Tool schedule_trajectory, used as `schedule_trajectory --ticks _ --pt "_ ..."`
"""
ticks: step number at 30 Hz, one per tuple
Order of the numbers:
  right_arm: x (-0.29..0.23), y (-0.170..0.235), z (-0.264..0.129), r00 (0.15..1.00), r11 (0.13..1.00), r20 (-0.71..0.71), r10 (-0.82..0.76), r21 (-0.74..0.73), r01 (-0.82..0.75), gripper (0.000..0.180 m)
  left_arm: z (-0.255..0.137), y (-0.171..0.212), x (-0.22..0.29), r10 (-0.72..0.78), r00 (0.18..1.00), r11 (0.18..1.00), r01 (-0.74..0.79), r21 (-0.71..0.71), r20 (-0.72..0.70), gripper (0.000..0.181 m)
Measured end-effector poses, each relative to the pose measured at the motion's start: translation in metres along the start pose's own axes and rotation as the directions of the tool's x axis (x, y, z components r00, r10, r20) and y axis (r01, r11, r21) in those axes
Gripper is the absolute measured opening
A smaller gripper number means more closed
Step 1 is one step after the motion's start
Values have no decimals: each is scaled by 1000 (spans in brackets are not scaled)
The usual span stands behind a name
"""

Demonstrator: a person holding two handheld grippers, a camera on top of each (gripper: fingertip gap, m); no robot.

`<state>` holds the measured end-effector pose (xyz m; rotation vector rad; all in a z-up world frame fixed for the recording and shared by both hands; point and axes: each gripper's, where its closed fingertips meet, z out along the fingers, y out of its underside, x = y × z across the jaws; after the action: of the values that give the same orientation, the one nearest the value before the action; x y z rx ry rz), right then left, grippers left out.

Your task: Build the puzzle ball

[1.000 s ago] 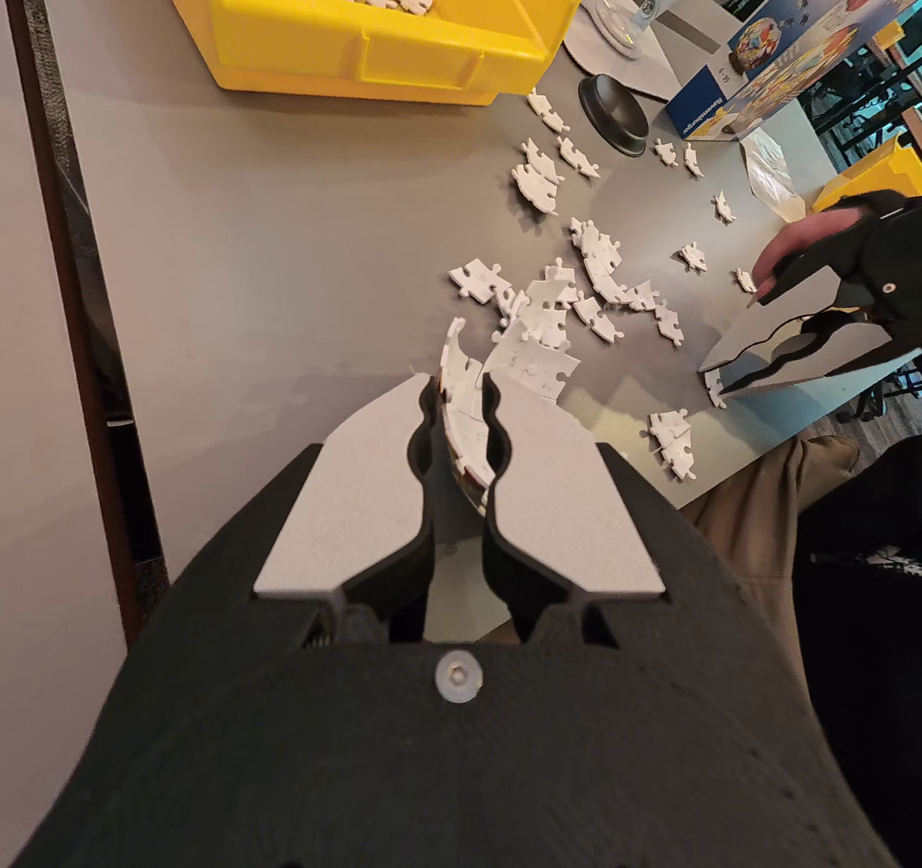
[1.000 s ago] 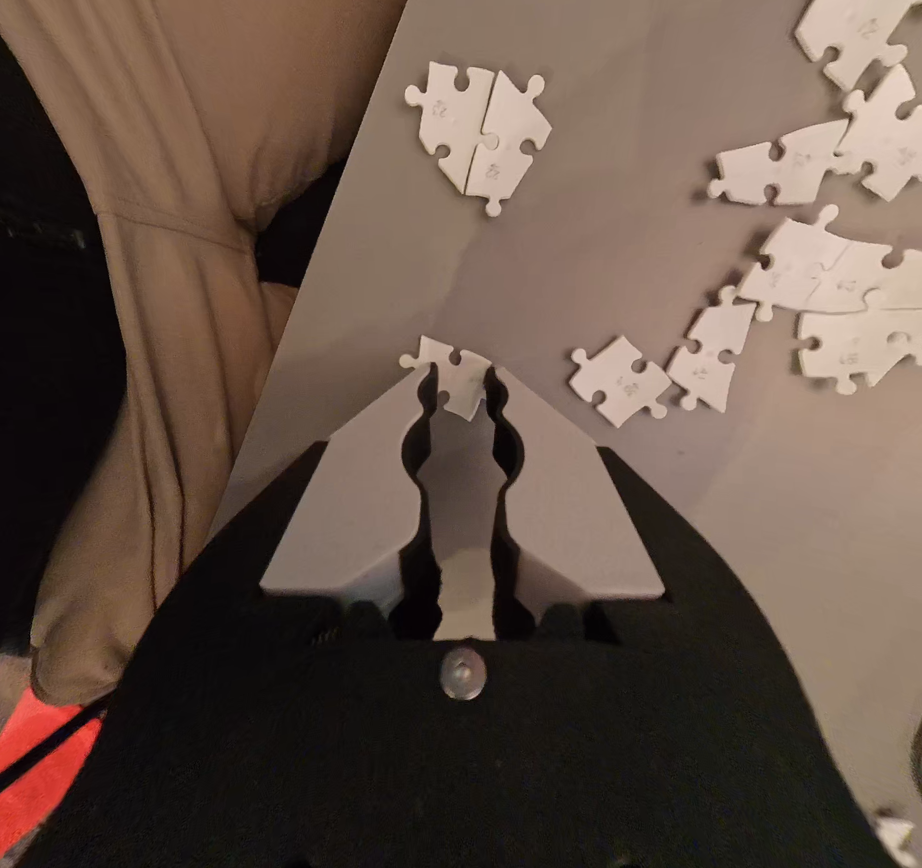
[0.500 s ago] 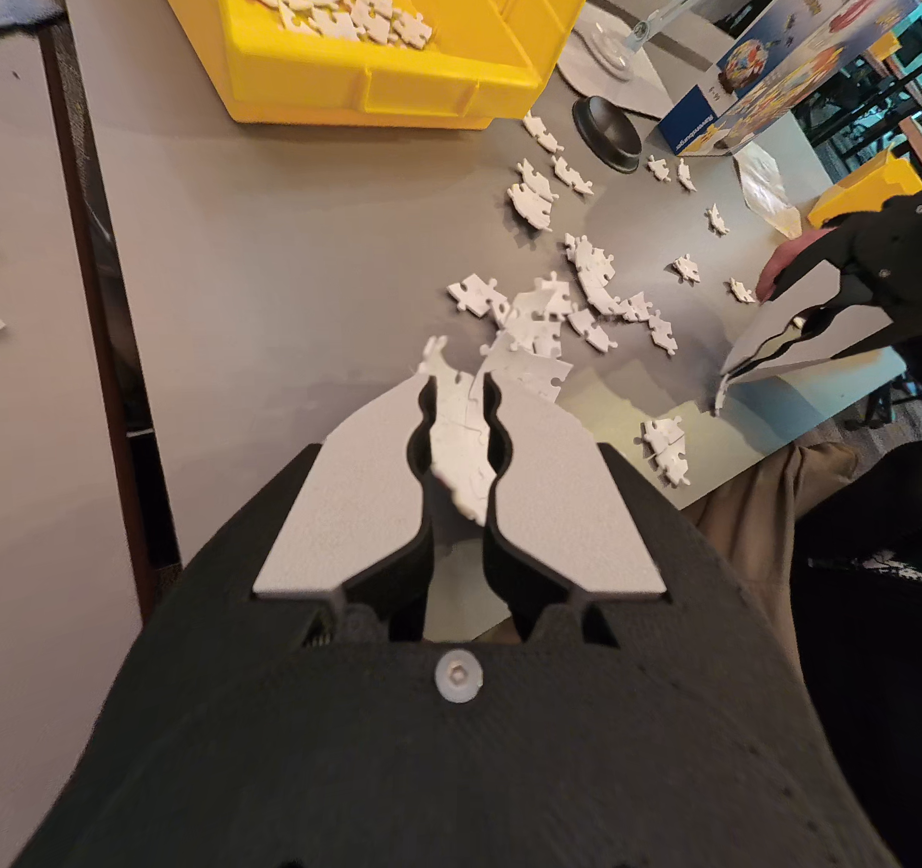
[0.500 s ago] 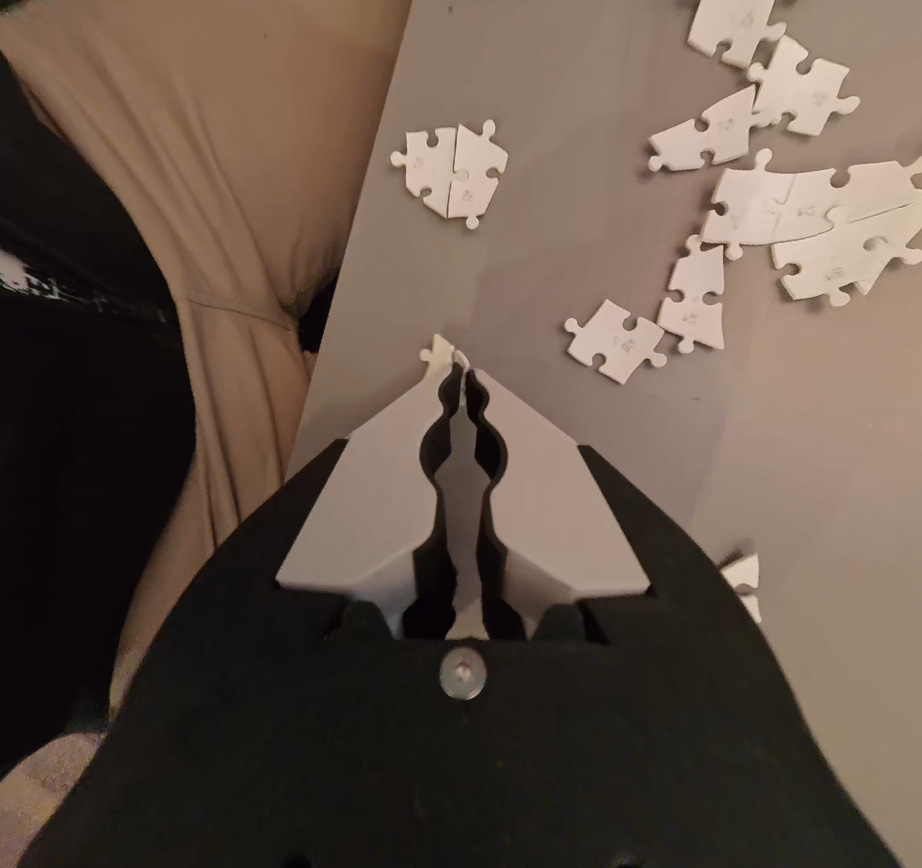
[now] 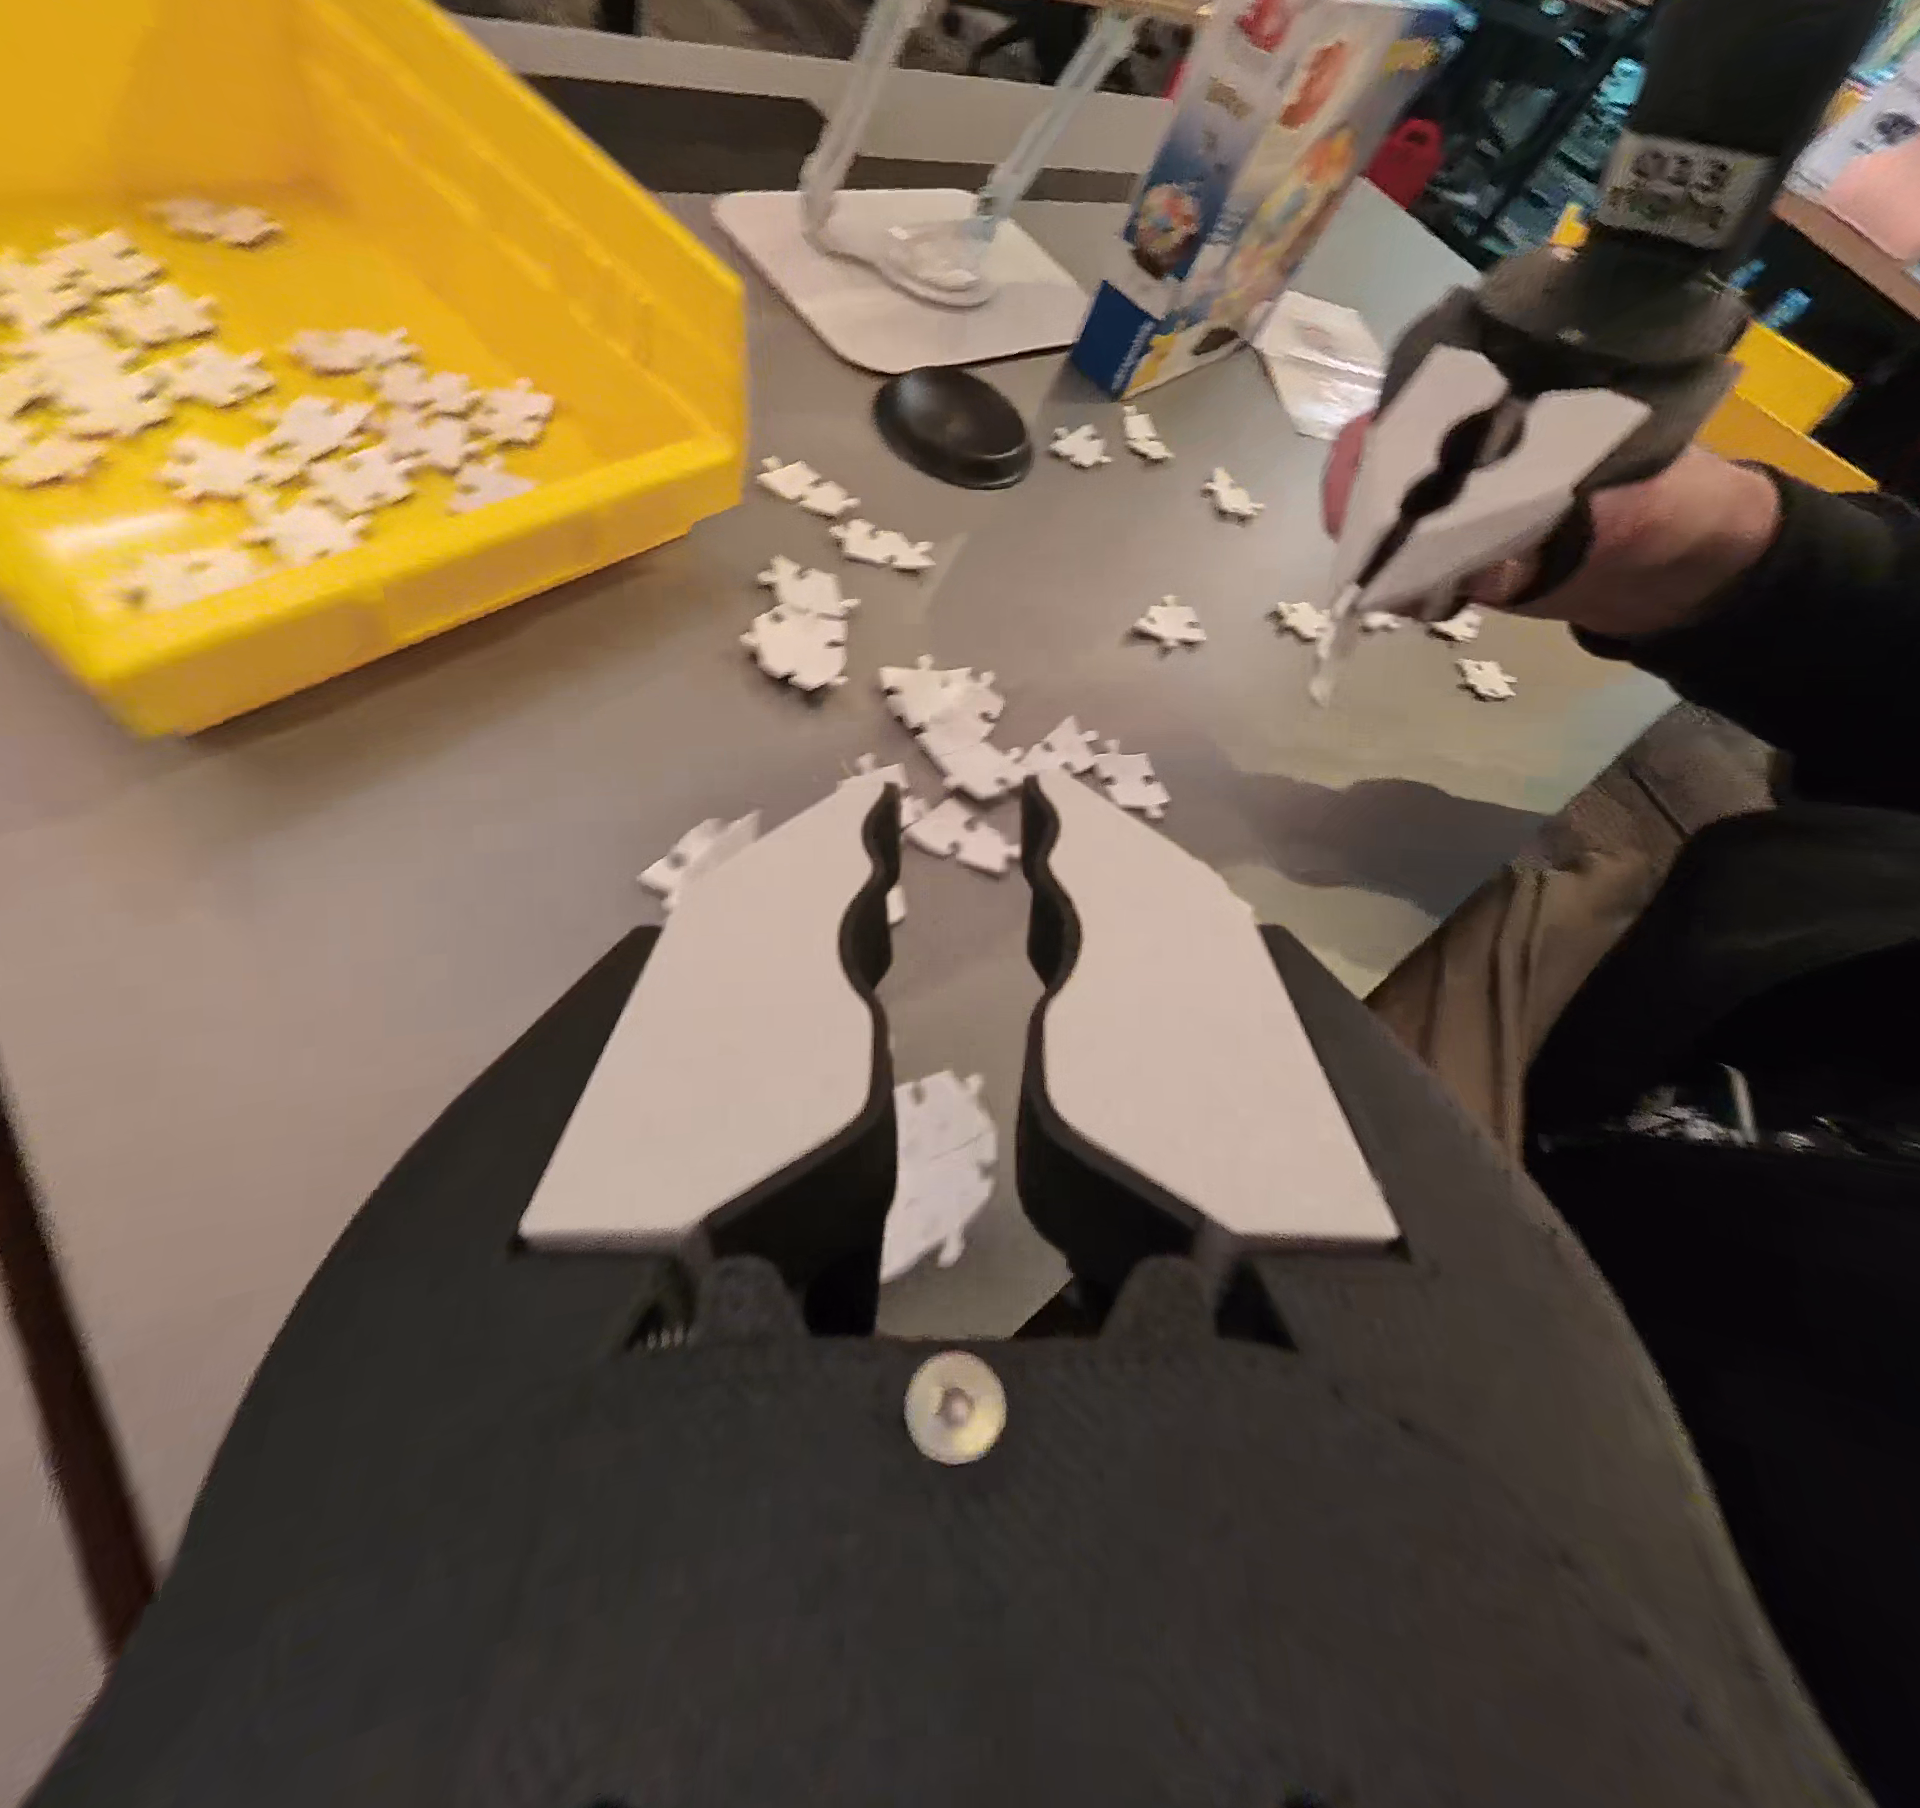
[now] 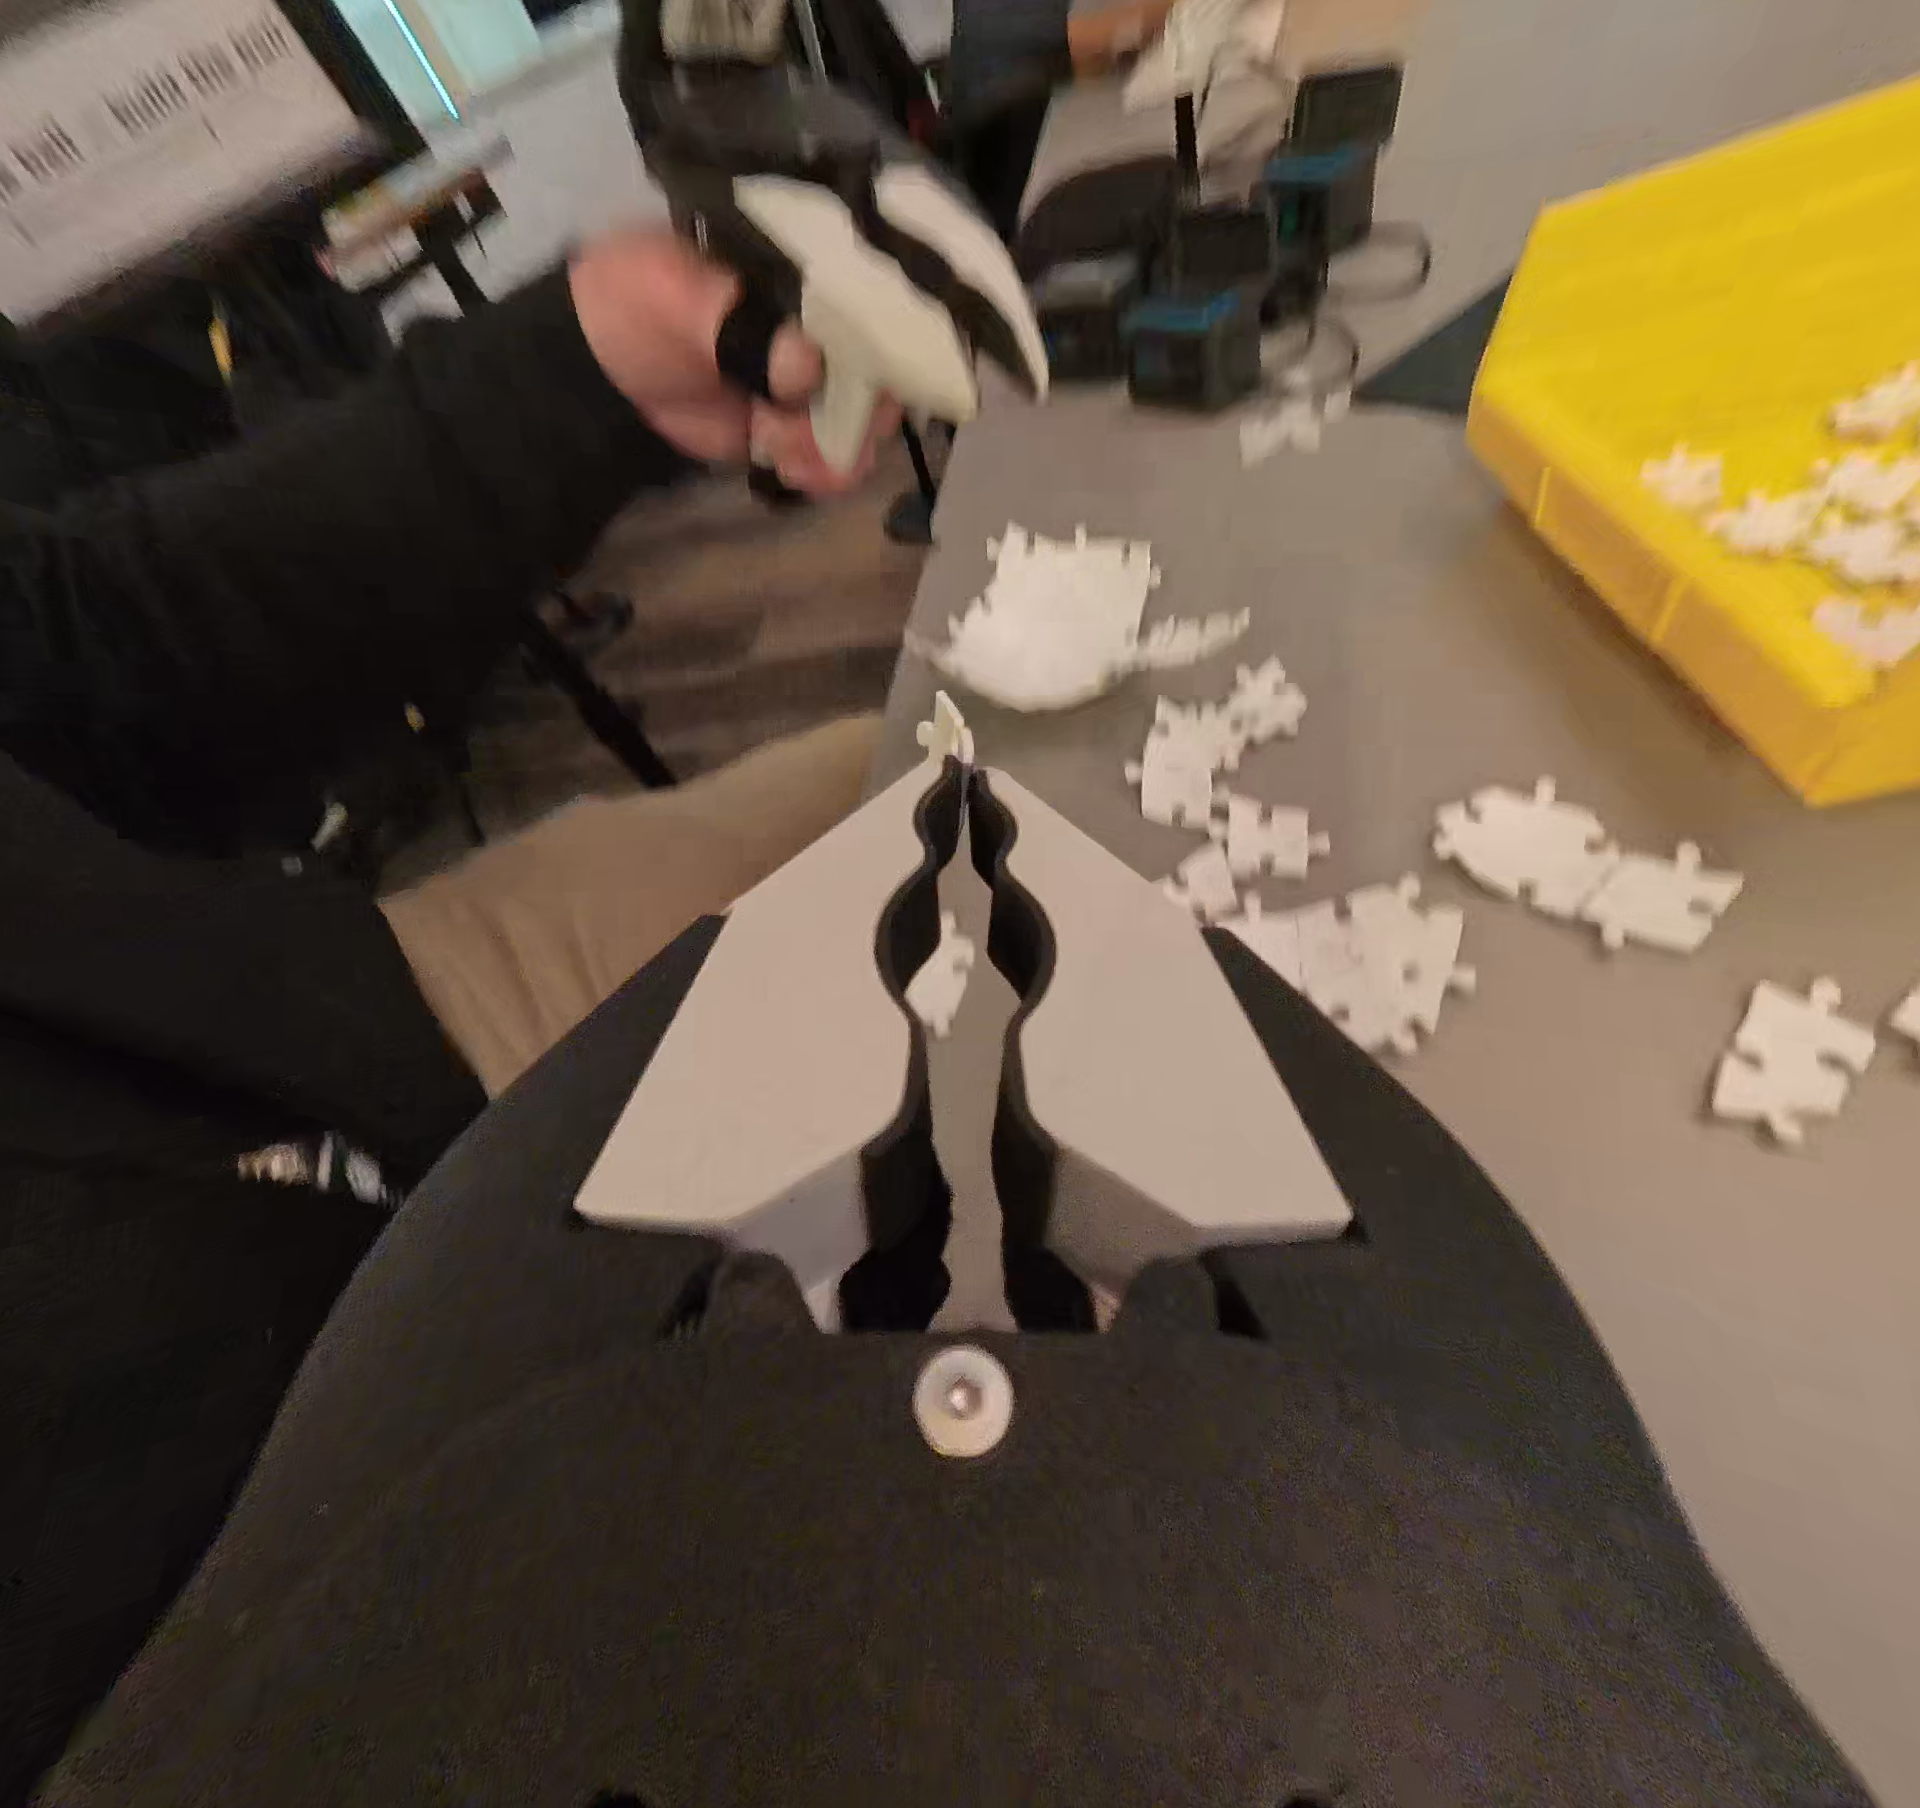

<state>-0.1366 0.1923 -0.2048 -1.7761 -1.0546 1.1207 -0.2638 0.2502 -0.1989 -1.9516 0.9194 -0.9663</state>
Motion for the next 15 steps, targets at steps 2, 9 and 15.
schedule_trajectory --ticks 2,9,15 --pt "-3 -24 5 1000 995 17 8 95 -9 0 12 -3 19 17 997 1000 -17 -5 -72 23" --pt "2 -69 20 993 948 76 91 299 -110 0 40 0 54 -21 970 1000 26 16 -243 20" --pt "6 -73 27 980 919 114 162 344 -192 0 43 -18 71 -27 945 991 68 114 -325 17"
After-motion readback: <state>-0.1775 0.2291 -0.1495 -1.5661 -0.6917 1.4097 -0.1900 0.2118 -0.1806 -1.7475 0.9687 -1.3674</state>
